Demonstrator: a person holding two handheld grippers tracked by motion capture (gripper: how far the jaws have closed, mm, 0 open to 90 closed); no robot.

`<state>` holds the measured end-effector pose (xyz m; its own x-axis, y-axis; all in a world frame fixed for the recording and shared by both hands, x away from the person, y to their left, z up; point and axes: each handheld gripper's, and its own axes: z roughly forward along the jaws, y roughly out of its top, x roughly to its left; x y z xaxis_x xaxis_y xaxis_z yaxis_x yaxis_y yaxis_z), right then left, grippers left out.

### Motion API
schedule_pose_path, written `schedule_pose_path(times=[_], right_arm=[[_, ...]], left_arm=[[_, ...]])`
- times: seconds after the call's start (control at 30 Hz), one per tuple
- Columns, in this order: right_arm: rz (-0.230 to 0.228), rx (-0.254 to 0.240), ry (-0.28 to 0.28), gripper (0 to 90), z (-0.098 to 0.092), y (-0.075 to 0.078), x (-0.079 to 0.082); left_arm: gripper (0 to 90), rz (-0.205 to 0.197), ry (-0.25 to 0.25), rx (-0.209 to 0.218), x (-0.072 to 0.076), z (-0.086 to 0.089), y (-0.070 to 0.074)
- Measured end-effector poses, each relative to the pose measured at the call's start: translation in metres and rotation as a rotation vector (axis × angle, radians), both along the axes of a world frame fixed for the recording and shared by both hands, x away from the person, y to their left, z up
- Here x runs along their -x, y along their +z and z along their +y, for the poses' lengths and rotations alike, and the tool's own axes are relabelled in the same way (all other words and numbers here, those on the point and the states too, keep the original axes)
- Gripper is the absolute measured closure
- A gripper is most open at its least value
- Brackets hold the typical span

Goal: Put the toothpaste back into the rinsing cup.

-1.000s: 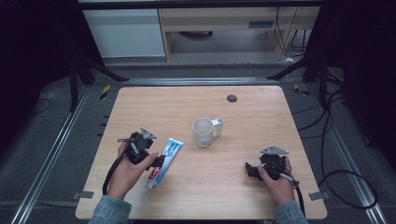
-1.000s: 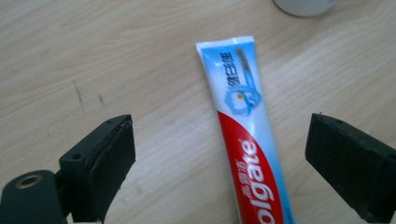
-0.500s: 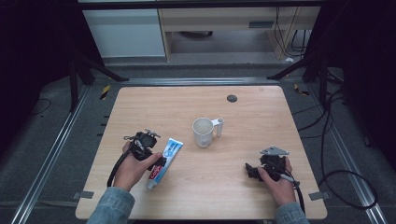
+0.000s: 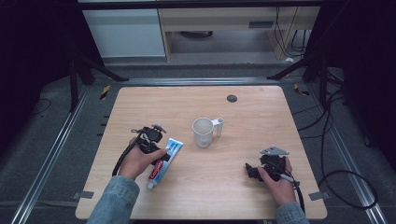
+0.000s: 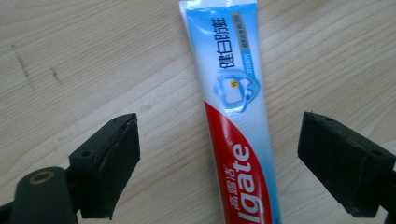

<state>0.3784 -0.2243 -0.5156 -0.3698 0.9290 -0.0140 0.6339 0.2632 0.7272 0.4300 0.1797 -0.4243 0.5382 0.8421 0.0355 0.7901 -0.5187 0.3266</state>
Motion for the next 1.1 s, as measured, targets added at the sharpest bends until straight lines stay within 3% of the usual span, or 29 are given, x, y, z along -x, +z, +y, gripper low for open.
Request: schedule_pose_path(times=[0.2, 0.53, 0.63, 0.73, 0.93, 1.1], right_arm=[[0.006, -0.005, -0.004, 0.8, 0.000, 0.000, 0.000], [0.004, -0.006, 0.001, 0.6, 0.002, 0.000, -0.002], [0.004, -0.006, 0.001, 0.7, 0.002, 0.000, -0.003], [0.004, -0.005, 0.001, 0.7, 0.002, 0.000, -0.003], [0.005, -0.007, 0.005, 0.7, 0.002, 0.000, -0.002], [0.007, -0.007, 0.003, 0.7, 0.002, 0.000, -0.002]], left_arm=[[14.1, 0.020, 0.020, 0.007, -0.005, 0.003, -0.005], [18.0, 0.054, -0.008, 0.040, -0.015, -0.009, -0.014], [18.3, 0.046, -0.016, 0.012, -0.017, -0.018, -0.014], [18.4, 0.052, -0.016, 0.017, -0.020, -0.021, -0.017], [22.7, 0.062, 0.039, -0.010, -0.025, -0.018, -0.025], [26.0, 0.082, 0.055, -0.017, -0.027, -0.020, -0.033]])
